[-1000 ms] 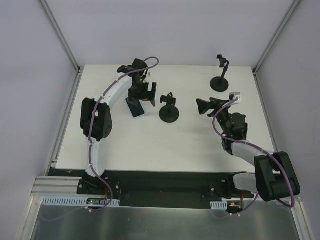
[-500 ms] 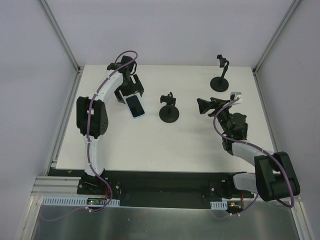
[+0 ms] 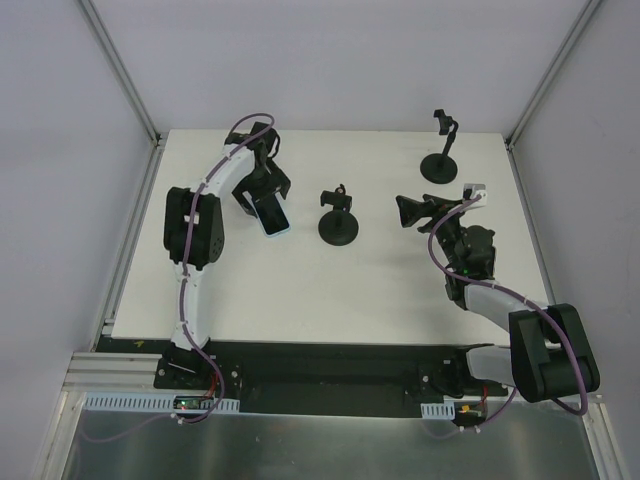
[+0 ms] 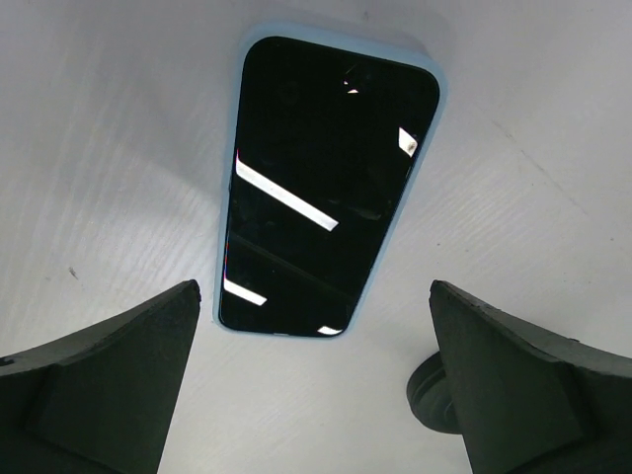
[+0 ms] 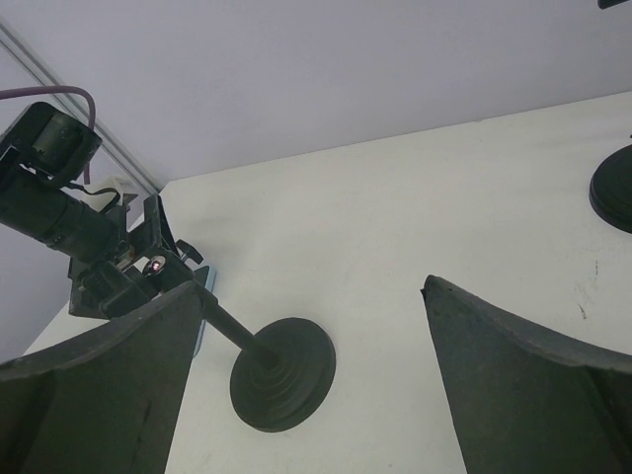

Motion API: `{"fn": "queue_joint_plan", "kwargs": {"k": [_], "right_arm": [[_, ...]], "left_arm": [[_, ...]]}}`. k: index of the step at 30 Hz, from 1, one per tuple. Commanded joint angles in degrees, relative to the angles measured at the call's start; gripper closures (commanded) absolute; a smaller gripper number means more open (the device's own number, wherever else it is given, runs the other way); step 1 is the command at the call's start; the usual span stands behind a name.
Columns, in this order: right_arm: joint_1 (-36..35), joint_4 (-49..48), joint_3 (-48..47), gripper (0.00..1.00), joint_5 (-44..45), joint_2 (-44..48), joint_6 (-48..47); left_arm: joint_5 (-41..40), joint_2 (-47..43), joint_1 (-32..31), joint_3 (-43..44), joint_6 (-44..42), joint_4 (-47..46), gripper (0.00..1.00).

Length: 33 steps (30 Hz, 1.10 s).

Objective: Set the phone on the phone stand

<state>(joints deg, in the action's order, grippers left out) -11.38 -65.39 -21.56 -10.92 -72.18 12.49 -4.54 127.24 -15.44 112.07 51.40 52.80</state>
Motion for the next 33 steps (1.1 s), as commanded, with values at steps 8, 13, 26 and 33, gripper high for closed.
{"fn": "queue_joint_plan", "kwargs": {"k": [8,13,26,33], "right_arm": [[1.0,-5.37,-0.06,0.04,-0.24,0.11,1.13],[1.18,-5.54,0.03,0.04,-0.33,0.11,1.31],[1.62,-6.33,0.38,0.04,-0.51,-0.06,2.01],[1.62,-7.04,0.29,0.04,-0.86,-0.68,2.45]], "left_arm": [[1.27,2.05,-0.91,2.19,2.48,1.26,0.01],[4.45,1.79,-0.99,1.05,5.55,1.17,0.02],[-4.78,-4.01,-1.87,-8.79,9.77,-0.5,0.08],[-3.38,-3.23,-2.75,-7.4,8.9,-1.29,0.04]]}}
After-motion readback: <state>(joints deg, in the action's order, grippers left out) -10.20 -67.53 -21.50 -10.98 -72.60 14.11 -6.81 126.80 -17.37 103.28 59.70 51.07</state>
